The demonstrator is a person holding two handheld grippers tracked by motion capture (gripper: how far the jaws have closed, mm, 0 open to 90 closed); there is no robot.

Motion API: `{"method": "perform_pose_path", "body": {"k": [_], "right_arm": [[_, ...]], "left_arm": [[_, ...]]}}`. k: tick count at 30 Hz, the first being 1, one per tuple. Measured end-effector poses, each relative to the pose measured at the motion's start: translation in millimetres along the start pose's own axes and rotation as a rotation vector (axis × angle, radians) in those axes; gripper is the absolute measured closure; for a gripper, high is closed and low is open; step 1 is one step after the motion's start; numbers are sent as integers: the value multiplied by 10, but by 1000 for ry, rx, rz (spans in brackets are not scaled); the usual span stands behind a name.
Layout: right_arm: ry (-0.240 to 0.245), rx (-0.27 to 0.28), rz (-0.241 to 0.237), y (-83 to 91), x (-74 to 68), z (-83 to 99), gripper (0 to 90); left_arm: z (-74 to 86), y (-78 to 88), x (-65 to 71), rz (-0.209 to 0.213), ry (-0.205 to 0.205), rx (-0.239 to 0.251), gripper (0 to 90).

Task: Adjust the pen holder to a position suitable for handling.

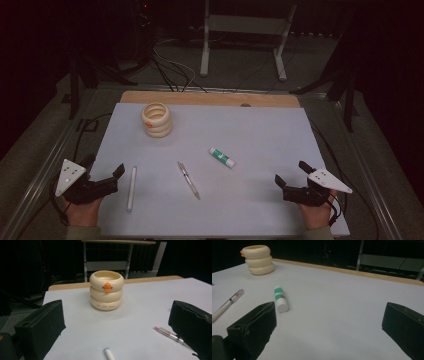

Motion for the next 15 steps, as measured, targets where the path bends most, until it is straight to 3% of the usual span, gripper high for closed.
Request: {"method": "perform_pose_path", "body": {"k": [2, 13, 15], "right_arm": [[-4, -3, 4, -7, 8, 5, 0], [-13, 3, 16, 2, 23, 5, 0], [-14, 6, 18, 9, 28, 4, 0]], "left_arm": [[-50, -31, -1, 13, 0, -7, 10], [-267, -141, -3, 2, -2, 7, 9], [-346, -239, 11, -7, -27, 1, 4]]}}
Point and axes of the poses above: each handheld gripper's, and its own axes: y roughly backward along the jaws, z roughly out of its underside, x roughly to its right, the point moved 1 cm from there along -y, roughly forward along the jaws, and after that the axes turned 1 degree about x, right-handed, at the moved point
